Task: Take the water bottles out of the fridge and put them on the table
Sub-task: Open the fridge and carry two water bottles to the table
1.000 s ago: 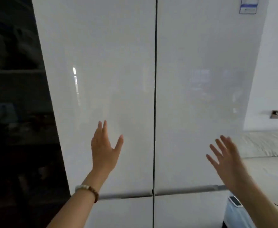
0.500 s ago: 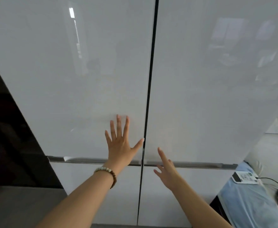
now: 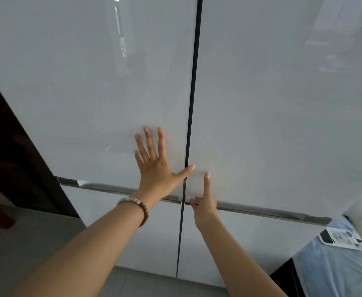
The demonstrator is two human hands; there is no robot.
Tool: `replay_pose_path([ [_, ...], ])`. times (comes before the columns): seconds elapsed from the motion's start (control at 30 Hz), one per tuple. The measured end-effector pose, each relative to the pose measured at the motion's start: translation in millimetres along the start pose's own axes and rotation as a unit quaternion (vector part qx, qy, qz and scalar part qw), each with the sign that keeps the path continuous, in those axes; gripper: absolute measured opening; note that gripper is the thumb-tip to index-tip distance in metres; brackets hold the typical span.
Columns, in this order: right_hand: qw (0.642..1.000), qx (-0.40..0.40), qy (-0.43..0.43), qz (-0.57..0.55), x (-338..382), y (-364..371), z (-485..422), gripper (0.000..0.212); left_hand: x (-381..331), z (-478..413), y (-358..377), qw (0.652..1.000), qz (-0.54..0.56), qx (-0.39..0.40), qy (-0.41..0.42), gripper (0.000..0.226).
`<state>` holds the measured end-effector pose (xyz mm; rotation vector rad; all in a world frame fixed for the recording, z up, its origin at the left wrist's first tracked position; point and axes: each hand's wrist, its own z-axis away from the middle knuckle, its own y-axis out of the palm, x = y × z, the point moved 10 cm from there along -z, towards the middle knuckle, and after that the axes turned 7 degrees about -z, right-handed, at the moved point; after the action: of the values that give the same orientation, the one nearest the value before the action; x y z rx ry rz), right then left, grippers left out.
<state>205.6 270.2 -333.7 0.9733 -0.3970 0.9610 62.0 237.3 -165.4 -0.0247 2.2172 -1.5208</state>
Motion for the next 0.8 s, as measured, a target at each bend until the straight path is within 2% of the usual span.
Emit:
replay_pose_path([
  [0.1,0.999,-0.033,0.001,0.008,1.1,-4.1,6.3,0.091,-4.1,7.0,-9.6,0.999,0.033,0.020,0.009,0.117],
  [0.23,0.999,0.020,0.028,0.020,0.2,2.1,18.6,0.077,-0.9,25.3,-18.7,0.995,0.061,0.074,0.025,0.106],
  [0.37,1.000,0.015,0.010,0.013,-5.0,-7.2,41.6,0.120,6.5,53.6,-17.6,0.990,0.058,0.127,0.022,0.101],
  [0.57,0.997,0.067,0.024,0.000,-18.0,-39.8,112.9,0.111,-6.2,105.0,-56.2,0.988,0.102,0.111,0.028,0.096],
  [0.63,0.998,0.063,0.020,0.001,-18.3,-53.8,150.4,0.124,-14.4,127.8,-74.9,0.987,0.115,0.101,0.039,0.091],
  [0.67,0.999,0.036,-0.005,0.016,-12.8,-64.8,168.5,0.127,-19.1,138.9,-84.7,0.987,0.123,0.097,0.046,0.089],
  [0.73,0.987,-0.039,-0.135,0.078,20.1,-87.7,212.9,0.116,-29.4,158.4,-104.7,0.985,0.140,0.088,0.059,0.088],
  [0.8,0.935,-0.045,-0.309,0.167,68.2,-86.3,274.4,0.109,-41.0,174.7,-126.0,0.981,0.162,0.077,0.075,0.089],
])
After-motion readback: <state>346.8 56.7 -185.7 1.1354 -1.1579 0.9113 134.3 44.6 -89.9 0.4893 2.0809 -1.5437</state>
